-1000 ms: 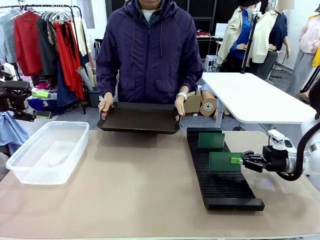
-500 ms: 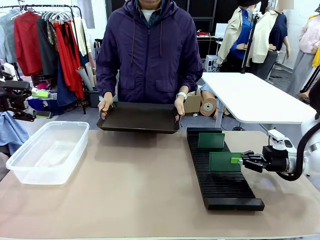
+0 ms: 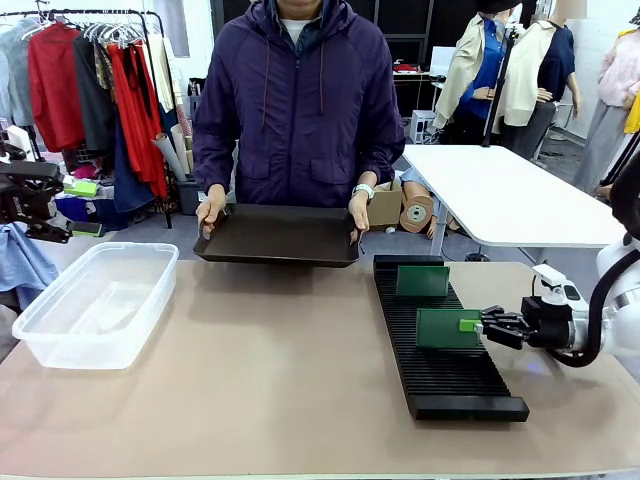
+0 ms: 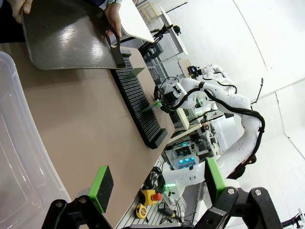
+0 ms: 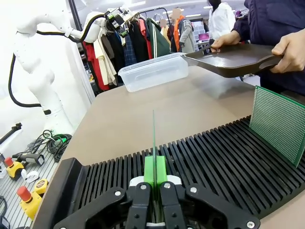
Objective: Sort PCBs into racks and boxes based on the side picked up.
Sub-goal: If the short side of the Blank PCB is picked up, insert it into the PCB Rack ; if the long side is picked up, place it in the Organizing box.
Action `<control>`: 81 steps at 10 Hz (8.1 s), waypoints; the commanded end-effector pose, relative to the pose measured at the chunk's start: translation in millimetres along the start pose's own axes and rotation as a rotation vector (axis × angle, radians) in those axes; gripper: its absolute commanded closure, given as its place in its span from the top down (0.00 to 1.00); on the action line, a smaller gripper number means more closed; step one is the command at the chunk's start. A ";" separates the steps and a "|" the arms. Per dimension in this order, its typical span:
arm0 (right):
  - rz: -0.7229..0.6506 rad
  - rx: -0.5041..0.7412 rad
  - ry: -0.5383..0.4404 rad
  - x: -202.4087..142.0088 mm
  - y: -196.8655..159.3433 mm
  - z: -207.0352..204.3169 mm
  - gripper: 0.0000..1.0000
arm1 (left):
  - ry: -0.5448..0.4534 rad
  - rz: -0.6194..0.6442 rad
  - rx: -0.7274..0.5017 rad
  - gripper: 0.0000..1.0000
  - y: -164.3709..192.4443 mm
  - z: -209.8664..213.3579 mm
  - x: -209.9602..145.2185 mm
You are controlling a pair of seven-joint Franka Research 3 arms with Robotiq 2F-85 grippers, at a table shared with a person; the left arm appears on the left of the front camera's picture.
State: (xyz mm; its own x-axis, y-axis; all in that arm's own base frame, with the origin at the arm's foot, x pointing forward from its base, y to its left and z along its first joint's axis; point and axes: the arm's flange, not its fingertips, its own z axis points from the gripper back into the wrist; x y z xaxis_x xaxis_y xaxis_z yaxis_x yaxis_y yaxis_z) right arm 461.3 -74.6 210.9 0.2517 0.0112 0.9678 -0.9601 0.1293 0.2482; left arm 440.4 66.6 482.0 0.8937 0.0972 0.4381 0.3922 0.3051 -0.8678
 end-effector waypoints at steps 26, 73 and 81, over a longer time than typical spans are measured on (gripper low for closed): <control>-0.038 0.046 0.042 -10.8 -32.6 -4.8 0.05 | -0.001 0.006 -0.001 1.00 -1.7 0.6 0.2; -0.723 -0.011 -0.059 216.6 111.9 -57.7 1.00 | -0.001 0.006 -0.001 1.00 -1.7 0.6 0.2; -1.061 0.056 0.008 238.7 129.9 -37.7 1.00 | -0.001 0.006 -0.001 1.00 -1.7 0.6 0.2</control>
State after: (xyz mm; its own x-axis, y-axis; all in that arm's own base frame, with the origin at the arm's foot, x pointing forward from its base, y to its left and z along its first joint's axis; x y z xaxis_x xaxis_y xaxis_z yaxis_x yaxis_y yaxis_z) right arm 403.4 -10.2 462.2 0.9495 -0.0958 0.2989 -0.2970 0.0337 0.9543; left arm 440.5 66.6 481.8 0.8938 0.0972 0.4377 0.3919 0.3051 -0.8680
